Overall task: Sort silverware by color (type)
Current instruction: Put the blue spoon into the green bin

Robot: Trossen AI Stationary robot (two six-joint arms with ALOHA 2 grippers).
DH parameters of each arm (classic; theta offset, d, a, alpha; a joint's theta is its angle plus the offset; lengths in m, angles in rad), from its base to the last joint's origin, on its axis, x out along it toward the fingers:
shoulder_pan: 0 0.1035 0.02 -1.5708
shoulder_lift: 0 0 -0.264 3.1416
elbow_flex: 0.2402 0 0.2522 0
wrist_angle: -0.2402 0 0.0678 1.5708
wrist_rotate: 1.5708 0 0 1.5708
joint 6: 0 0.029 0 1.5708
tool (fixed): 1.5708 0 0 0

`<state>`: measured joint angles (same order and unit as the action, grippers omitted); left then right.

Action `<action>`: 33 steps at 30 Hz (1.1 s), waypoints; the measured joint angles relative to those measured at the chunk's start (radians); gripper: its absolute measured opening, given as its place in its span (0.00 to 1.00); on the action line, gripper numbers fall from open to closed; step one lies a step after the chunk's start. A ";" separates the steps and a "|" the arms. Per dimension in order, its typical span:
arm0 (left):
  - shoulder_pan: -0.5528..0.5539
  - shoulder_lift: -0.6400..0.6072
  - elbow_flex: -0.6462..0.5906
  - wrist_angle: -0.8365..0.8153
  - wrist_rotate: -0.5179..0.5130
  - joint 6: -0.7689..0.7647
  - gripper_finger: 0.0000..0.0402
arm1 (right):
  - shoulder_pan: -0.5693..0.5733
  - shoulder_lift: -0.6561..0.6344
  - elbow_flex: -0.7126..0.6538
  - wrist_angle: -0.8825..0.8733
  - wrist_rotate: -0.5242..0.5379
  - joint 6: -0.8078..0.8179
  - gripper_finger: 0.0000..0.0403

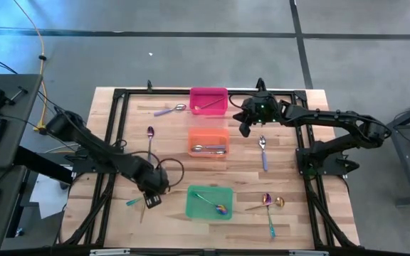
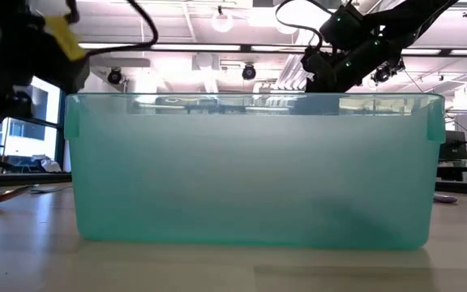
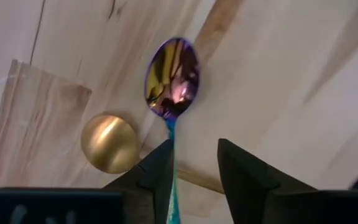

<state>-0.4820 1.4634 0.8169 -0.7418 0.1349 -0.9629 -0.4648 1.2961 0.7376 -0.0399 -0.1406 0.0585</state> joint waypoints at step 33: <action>0.002 0.089 -0.087 0.141 0.028 0.162 0.05 | 0.000 0.000 0.000 -0.016 -0.002 -0.017 0.00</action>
<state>-0.4804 1.5521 0.7300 -0.6004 0.1632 -0.8006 -0.4644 1.2961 0.7376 -0.0559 -0.1421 0.0418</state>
